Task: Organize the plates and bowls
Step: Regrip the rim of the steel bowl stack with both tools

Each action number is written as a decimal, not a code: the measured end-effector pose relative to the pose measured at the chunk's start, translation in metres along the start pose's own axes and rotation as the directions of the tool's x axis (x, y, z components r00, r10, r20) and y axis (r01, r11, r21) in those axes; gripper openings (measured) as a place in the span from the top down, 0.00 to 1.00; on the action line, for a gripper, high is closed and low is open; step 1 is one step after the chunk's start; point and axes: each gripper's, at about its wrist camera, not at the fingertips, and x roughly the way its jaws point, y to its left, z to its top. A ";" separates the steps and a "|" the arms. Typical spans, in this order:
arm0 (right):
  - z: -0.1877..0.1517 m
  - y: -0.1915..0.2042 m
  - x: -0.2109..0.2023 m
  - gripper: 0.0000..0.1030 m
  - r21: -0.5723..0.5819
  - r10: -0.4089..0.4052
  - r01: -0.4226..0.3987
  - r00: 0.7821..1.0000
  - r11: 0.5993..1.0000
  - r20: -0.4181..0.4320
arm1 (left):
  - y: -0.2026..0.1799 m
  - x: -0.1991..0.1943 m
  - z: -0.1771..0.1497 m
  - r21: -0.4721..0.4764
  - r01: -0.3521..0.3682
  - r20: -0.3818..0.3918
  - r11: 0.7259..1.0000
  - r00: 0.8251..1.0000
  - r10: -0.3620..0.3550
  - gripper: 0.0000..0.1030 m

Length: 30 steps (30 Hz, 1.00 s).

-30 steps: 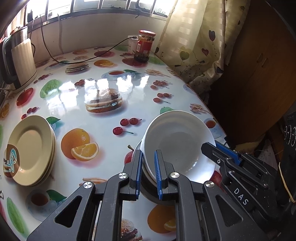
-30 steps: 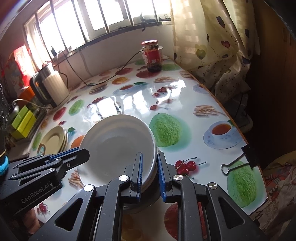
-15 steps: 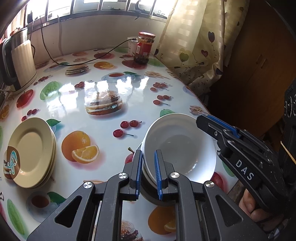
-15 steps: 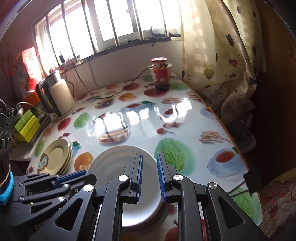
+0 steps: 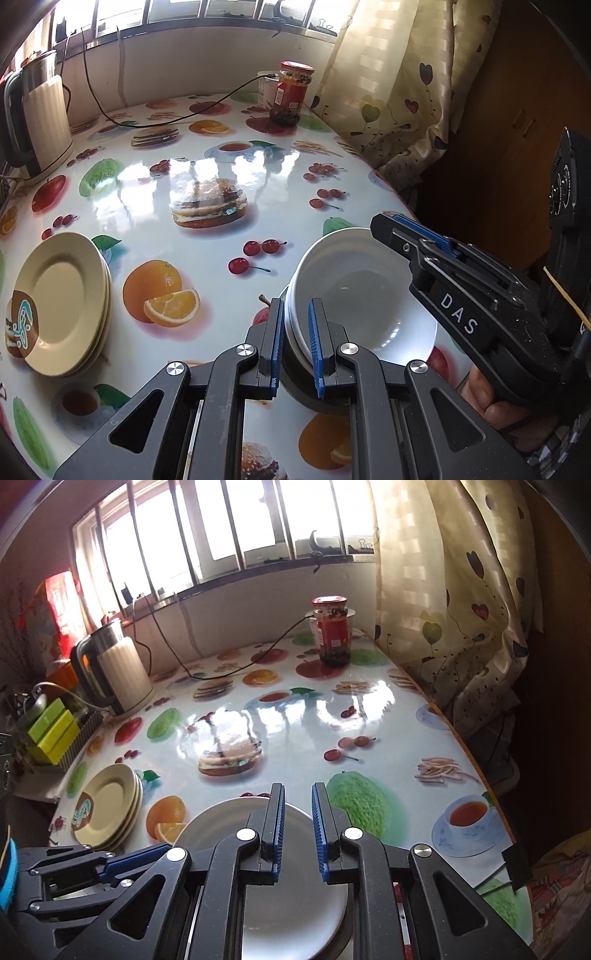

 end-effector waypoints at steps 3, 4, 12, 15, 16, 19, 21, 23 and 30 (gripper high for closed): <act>-0.001 0.001 0.003 0.85 -0.003 0.003 -0.003 1.000 1.000 -0.008 | 0.000 0.001 0.000 -0.003 -0.001 -0.002 1.000 1.000 0.001 0.87; -0.001 0.000 0.003 0.85 -0.004 0.004 -0.004 1.000 1.000 -0.009 | 0.001 0.001 0.001 -0.003 -0.002 -0.004 1.000 1.000 0.002 0.87; -0.003 -0.003 0.004 0.85 0.009 0.009 -0.009 1.000 1.000 -0.014 | 0.001 0.002 0.001 -0.005 0.000 -0.002 1.000 1.000 0.000 0.87; -0.004 -0.005 0.005 0.85 0.018 0.009 -0.009 1.000 1.000 -0.018 | 0.001 0.002 0.001 -0.004 0.000 -0.002 1.000 1.000 0.000 0.87; -0.004 -0.005 0.006 0.85 0.016 0.010 -0.010 1.000 1.000 -0.018 | 0.001 0.001 0.001 -0.006 0.000 -0.002 1.000 1.000 0.000 0.87; -0.004 -0.005 0.006 0.85 0.016 0.008 -0.007 1.000 1.000 -0.018 | 0.001 0.001 0.001 -0.006 0.000 -0.002 1.000 1.000 0.000 0.87; -0.005 -0.007 0.006 0.85 0.020 0.008 -0.008 1.000 1.000 -0.018 | 0.001 0.002 0.002 -0.004 0.000 -0.003 1.000 1.000 0.000 0.87; -0.005 -0.007 0.005 0.85 0.021 0.005 -0.005 1.000 1.000 -0.018 | 0.001 0.001 0.002 -0.002 -0.003 -0.002 1.000 1.000 0.003 0.87; -0.008 -0.012 -0.006 0.85 0.043 0.002 -0.002 1.000 0.999 0.000 | 0.000 0.002 0.001 0.006 -0.008 -0.001 1.000 1.000 0.008 0.87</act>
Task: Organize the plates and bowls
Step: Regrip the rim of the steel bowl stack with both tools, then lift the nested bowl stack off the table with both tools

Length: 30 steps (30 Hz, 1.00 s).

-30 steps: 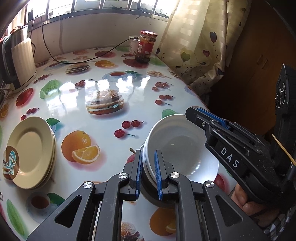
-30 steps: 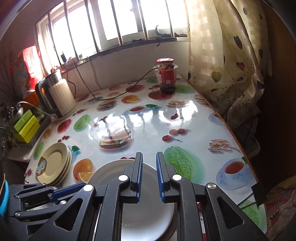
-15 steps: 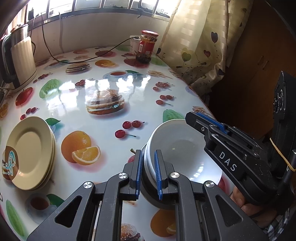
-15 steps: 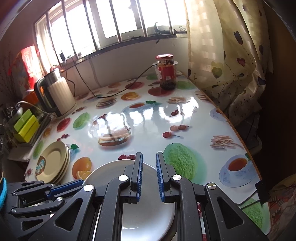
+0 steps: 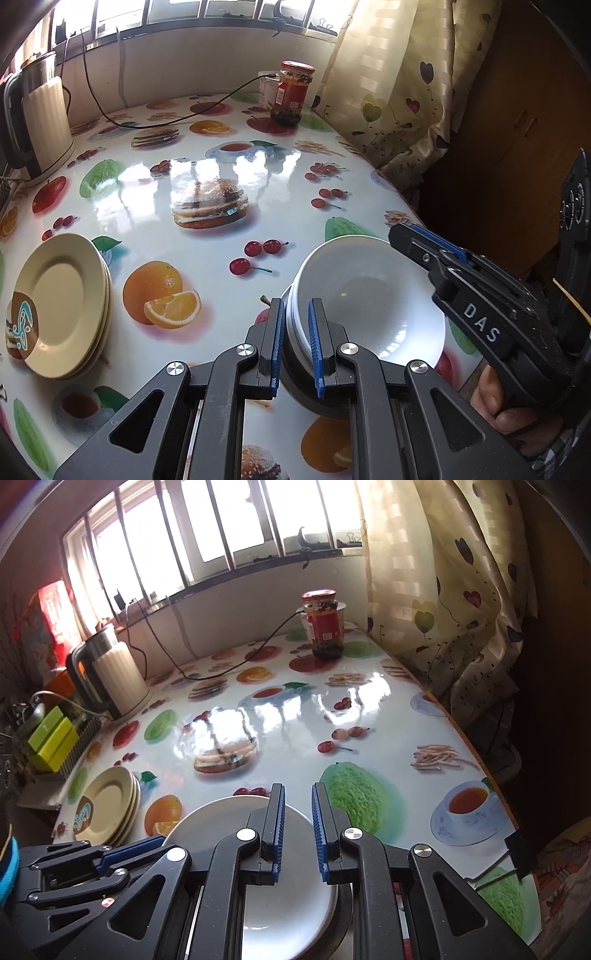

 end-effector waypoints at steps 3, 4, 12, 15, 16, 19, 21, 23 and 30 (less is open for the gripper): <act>-0.002 -0.002 -0.007 0.85 0.004 -0.003 0.003 1.000 1.000 0.008 | 0.000 -0.001 -0.001 -0.003 0.000 0.006 1.000 1.000 0.000 0.87; -0.003 -0.002 -0.009 0.85 0.005 -0.004 0.004 1.000 1.000 0.010 | -0.001 -0.002 -0.002 -0.003 -0.001 0.009 1.000 1.000 0.001 0.87; -0.014 -0.013 -0.028 0.74 0.044 -0.007 0.006 1.000 0.999 0.027 | 0.000 -0.013 -0.007 0.008 -0.009 0.054 1.000 0.999 0.008 0.81; -0.019 -0.018 -0.035 0.73 0.054 -0.010 0.008 0.999 0.999 0.035 | 0.001 -0.017 -0.011 0.022 -0.014 0.069 1.000 0.998 0.013 0.76; -0.021 -0.019 -0.037 0.73 0.057 -0.012 0.010 0.999 0.998 0.037 | 0.002 -0.017 -0.011 0.018 -0.013 0.071 1.000 0.997 0.011 0.76; -0.026 -0.024 -0.044 0.68 0.069 -0.015 0.011 0.999 0.998 0.046 | 0.004 -0.019 -0.014 0.009 -0.015 0.078 1.000 0.997 0.014 0.69; -0.029 -0.027 -0.048 0.65 0.076 -0.016 0.012 0.999 0.997 0.050 | 0.005 -0.020 -0.016 0.014 -0.013 0.085 1.000 0.996 0.012 0.66; -0.033 -0.030 -0.051 0.64 0.083 -0.017 0.013 0.998 0.997 0.053 | 0.007 -0.022 -0.018 0.007 -0.010 0.093 1.000 0.996 0.009 0.66; -0.045 -0.045 -0.057 0.57 0.116 -0.037 0.031 0.998 0.993 0.050 | 0.023 -0.026 -0.023 -0.017 0.004 0.114 1.000 0.994 -0.003 0.63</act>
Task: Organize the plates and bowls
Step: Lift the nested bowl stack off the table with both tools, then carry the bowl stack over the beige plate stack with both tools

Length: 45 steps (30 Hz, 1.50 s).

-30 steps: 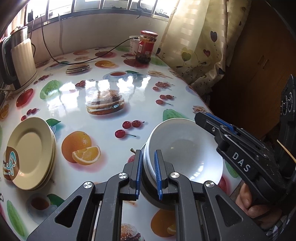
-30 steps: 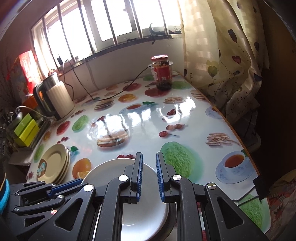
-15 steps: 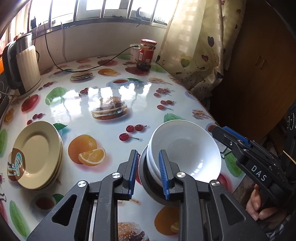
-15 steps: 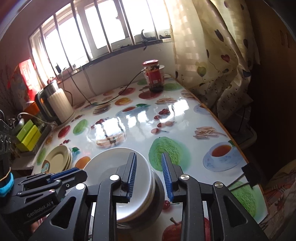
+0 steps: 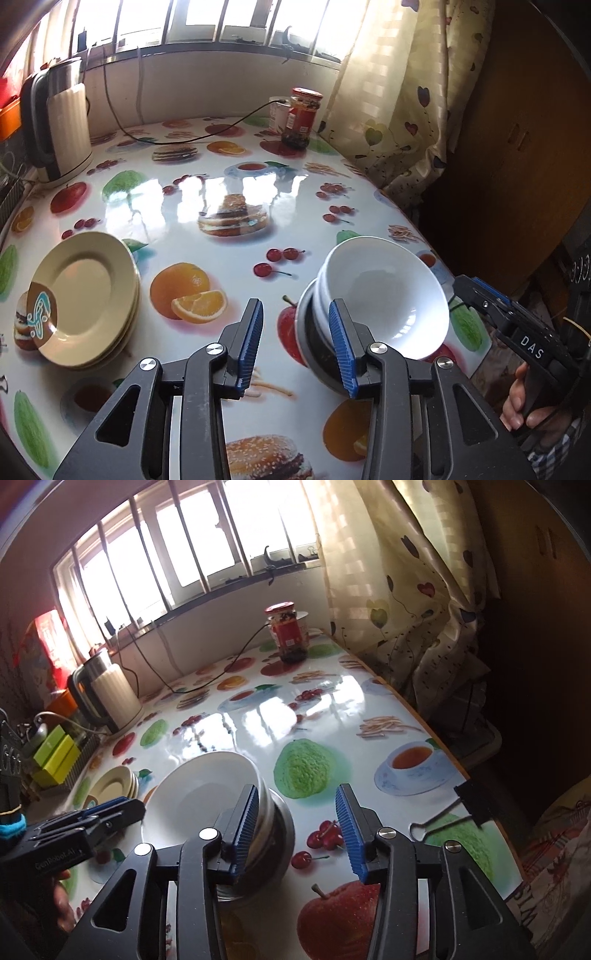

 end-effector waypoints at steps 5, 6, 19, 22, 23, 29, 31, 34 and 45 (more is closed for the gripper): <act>-0.008 -0.011 0.002 0.56 0.030 -0.007 0.007 1.000 1.000 -0.013 | 0.012 -0.002 -0.003 -0.028 0.013 0.012 1.000 1.000 -0.013 0.63; -0.009 -0.013 0.003 0.55 0.034 -0.005 0.006 1.000 0.999 -0.018 | 0.015 -0.001 -0.004 -0.036 0.032 0.012 0.999 0.999 -0.032 0.63; -0.031 -0.026 0.028 0.55 0.118 0.090 -0.080 0.993 0.990 -0.079 | 0.033 0.033 -0.019 -0.145 0.138 -0.077 0.980 0.986 -0.150 0.63; -0.035 -0.029 0.034 0.55 0.152 0.117 -0.102 0.989 0.983 -0.093 | 0.035 0.038 -0.019 -0.171 0.162 -0.084 0.972 0.980 -0.178 0.63; -0.036 -0.031 0.036 0.55 0.172 0.136 -0.118 0.986 0.978 -0.098 | 0.036 0.038 -0.019 -0.172 0.165 -0.085 0.971 0.980 -0.181 0.63; -0.038 -0.032 0.041 0.55 0.199 0.179 -0.156 0.978 0.968 -0.108 | 0.040 0.044 -0.020 -0.197 0.182 -0.092 0.963 0.975 -0.203 0.63; -0.038 -0.031 0.043 0.55 0.200 0.186 -0.162 0.976 0.966 -0.110 | 0.042 0.046 -0.020 -0.205 0.186 -0.095 0.961 0.973 -0.209 0.63; -0.038 -0.032 0.047 0.55 0.211 0.197 -0.168 0.973 0.963 -0.122 | 0.043 0.050 -0.020 -0.211 0.189 -0.102 0.959 0.972 -0.214 0.63; -0.042 -0.036 0.056 0.66 0.251 0.264 -0.225 0.956 0.942 -0.131 | 0.043 0.057 -0.022 -0.230 0.209 -0.120 0.951 0.963 -0.241 0.63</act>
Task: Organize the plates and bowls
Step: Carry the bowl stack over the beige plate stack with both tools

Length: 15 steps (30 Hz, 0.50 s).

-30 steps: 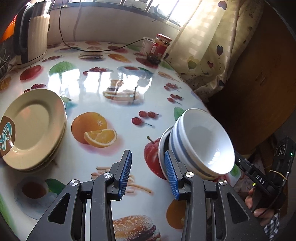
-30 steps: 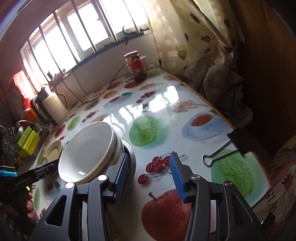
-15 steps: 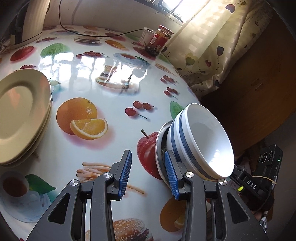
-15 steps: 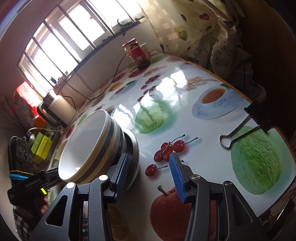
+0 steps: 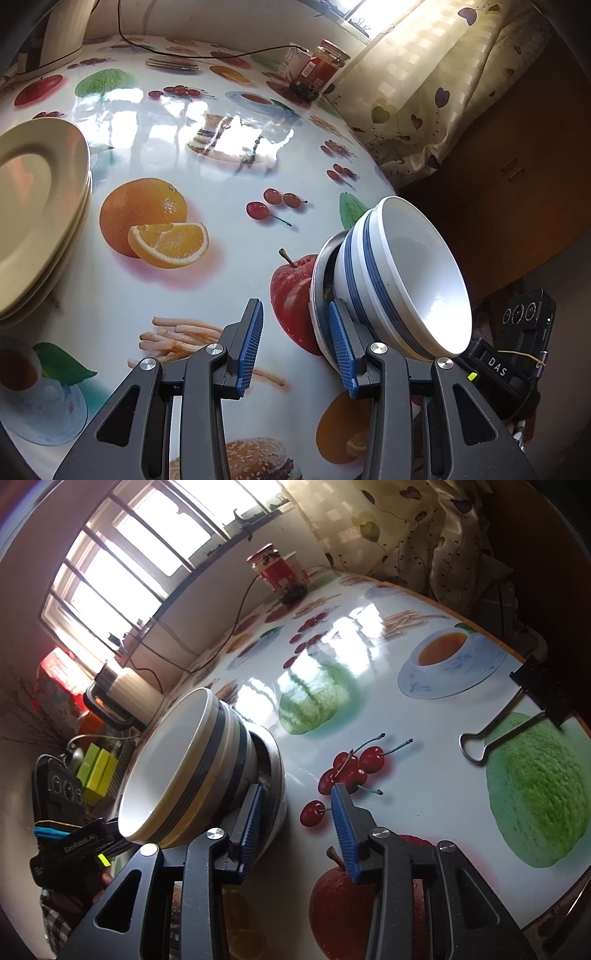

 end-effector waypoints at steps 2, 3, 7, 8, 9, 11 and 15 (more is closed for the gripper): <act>0.000 -0.002 0.000 0.67 0.014 0.016 -0.016 1.000 1.000 -0.001 | 0.000 0.000 0.000 -0.004 0.003 0.002 1.000 1.000 -0.003 0.63; 0.000 -0.004 0.000 0.67 0.027 0.027 -0.027 1.000 0.999 -0.003 | 0.001 0.000 0.000 -0.005 0.004 0.002 1.000 1.000 -0.004 0.63; -0.002 -0.010 0.001 0.68 0.065 0.076 -0.076 0.997 0.995 -0.003 | 0.001 -0.001 -0.001 -0.008 0.013 0.003 1.000 1.000 -0.013 0.66; -0.002 -0.011 0.001 0.68 0.068 0.084 -0.084 0.996 0.994 -0.002 | 0.000 -0.001 -0.001 -0.009 0.021 0.003 1.000 1.000 -0.021 0.69; -0.002 -0.011 0.001 0.70 0.071 0.090 -0.090 0.996 0.993 -0.003 | 0.000 -0.001 0.000 -0.009 0.024 0.003 1.000 1.000 -0.024 0.69; -0.003 -0.013 0.000 0.74 0.080 0.114 -0.113 0.993 0.990 -0.005 | 0.000 -0.001 0.000 -0.012 0.029 0.004 1.000 1.000 -0.029 0.69; -0.003 -0.016 0.001 0.80 0.103 0.167 -0.165 0.986 0.981 -0.003 | 0.001 -0.001 -0.001 -0.023 0.056 0.005 0.998 0.998 -0.056 0.75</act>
